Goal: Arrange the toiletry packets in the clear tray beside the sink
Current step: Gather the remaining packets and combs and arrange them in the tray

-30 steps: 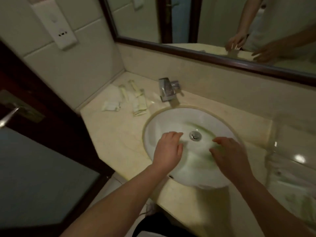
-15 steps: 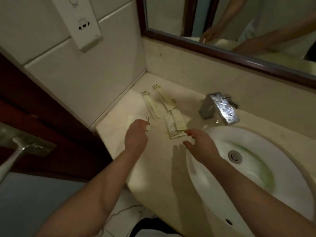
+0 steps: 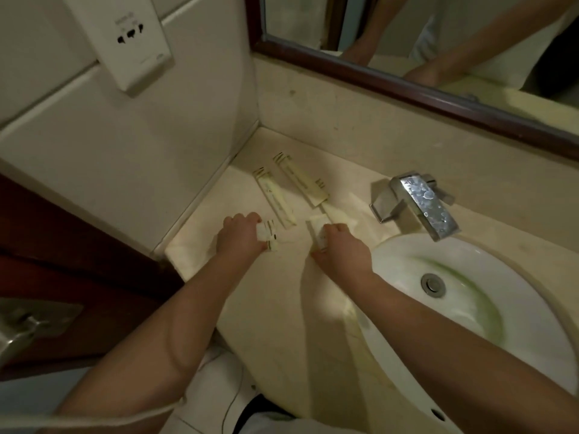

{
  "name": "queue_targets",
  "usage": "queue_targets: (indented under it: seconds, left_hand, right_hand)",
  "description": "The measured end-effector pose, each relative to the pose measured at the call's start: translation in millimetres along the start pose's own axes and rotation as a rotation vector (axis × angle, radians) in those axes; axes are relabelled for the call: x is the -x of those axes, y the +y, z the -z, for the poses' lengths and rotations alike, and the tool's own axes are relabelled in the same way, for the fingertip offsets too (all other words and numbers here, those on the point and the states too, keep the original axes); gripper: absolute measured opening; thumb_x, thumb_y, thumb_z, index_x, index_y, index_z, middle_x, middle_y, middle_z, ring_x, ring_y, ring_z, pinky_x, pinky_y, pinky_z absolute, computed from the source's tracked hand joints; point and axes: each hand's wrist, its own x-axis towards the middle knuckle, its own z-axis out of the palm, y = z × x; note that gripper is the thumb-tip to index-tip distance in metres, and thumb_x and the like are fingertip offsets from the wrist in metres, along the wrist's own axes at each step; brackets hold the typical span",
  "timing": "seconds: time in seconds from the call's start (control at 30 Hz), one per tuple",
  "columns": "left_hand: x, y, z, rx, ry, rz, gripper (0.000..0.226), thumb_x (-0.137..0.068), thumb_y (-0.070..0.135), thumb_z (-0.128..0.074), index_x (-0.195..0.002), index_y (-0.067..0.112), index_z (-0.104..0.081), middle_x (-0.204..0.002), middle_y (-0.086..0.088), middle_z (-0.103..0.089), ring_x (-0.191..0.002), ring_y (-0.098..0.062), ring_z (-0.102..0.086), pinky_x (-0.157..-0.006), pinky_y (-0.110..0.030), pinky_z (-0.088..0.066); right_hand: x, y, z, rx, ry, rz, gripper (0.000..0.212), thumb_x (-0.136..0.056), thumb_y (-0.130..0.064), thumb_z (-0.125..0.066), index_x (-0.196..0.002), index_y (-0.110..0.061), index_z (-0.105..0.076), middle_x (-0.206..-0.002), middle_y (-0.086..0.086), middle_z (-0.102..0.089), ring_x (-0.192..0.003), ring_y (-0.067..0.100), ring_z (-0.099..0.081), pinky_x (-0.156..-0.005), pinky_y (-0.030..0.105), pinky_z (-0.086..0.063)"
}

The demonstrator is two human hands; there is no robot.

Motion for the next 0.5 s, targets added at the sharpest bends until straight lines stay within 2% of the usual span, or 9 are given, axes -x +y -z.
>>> queue_targets:
  seconds: [0.07, 0.17, 0.23, 0.33, 0.43, 0.5]
  left_hand:
    - [-0.6, -0.3, 1.8, 0.077, -0.019, -0.024, 0.036, -0.083, 0.021, -0.064, -0.118, 0.017, -0.06, -0.114, -0.013, -0.056, -0.106, -0.031, -0.053, -0.08, -0.036, -0.047]
    - [5.7, 1.4, 7.1, 0.298, -0.009, -0.052, 0.022, -0.087, 0.014, -0.054, -0.105, 0.016, -0.067, -0.103, -0.007, -0.058, -0.093, -0.025, -0.058, -0.075, -0.03, -0.045]
    - [15.3, 4.6, 12.7, 0.454, -0.037, -0.054, 0.018, -0.086, 0.011, -0.053, -0.098, 0.017, -0.066, -0.092, -0.001, -0.06, -0.082, -0.019, -0.058, -0.068, -0.028, -0.045]
    - [27.0, 8.7, 17.0, 0.768, -0.098, -0.021, 0.016, -0.083, 0.003, -0.048, -0.083, 0.008, -0.063, -0.074, -0.007, -0.06, -0.066, -0.019, -0.053, -0.062, -0.03, -0.042]
    - [34.6, 12.7, 19.8, 1.167, -0.203, 0.033, 0.02, -0.08, 0.015, -0.042, -0.068, 0.007, -0.056, -0.063, -0.005, -0.05, -0.058, -0.017, -0.045, -0.058, -0.031, -0.036]
    - [37.8, 14.6, 19.5, 1.329, -0.261, 0.036, 0.019, -0.079, 0.023, -0.047, -0.064, 0.012, -0.05, -0.066, -0.003, -0.041, -0.06, -0.016, -0.04, -0.058, -0.031, -0.032]
  right_hand:
    - [-2.9, -2.0, -1.5, 0.022, -0.003, -0.04, 0.045, -0.082, -0.041, -0.064, -0.115, -0.013, -0.051, -0.115, 0.008, -0.051, -0.08, 0.031, -0.063, -0.059, 0.033, -0.045]
    - [-5.0, -3.8, -2.7, 0.04, -0.014, -0.075, 0.049, -0.082, -0.047, -0.065, -0.114, -0.013, -0.051, -0.112, 0.007, -0.05, -0.079, 0.029, -0.063, -0.059, 0.033, -0.046]
    - [-3.5, -2.9, -5.4, 0.037, 0.013, -0.039, 0.044, -0.085, -0.046, -0.061, -0.113, -0.013, -0.055, -0.114, 0.007, -0.051, -0.084, 0.028, -0.062, -0.061, 0.035, -0.048]
    - [-1.2, 1.0, -8.7, 0.014, 0.106, 0.006, 0.032, -0.087, -0.039, -0.059, -0.105, -0.013, -0.063, -0.119, 0.007, -0.052, -0.098, 0.028, -0.057, -0.071, 0.037, -0.052]
    - [-1.2, 3.2, -8.6, 0.033, 0.147, -0.018, 0.024, -0.085, -0.031, -0.059, -0.101, -0.015, -0.066, -0.121, 0.009, -0.055, -0.105, 0.03, -0.05, -0.079, 0.038, -0.049]
    - [-0.4, 4.8, -8.2, 0.008, 0.118, -0.044, 0.025, -0.084, -0.031, -0.06, -0.104, -0.017, -0.065, -0.121, 0.008, -0.055, -0.107, 0.03, -0.048, -0.082, 0.037, -0.048]
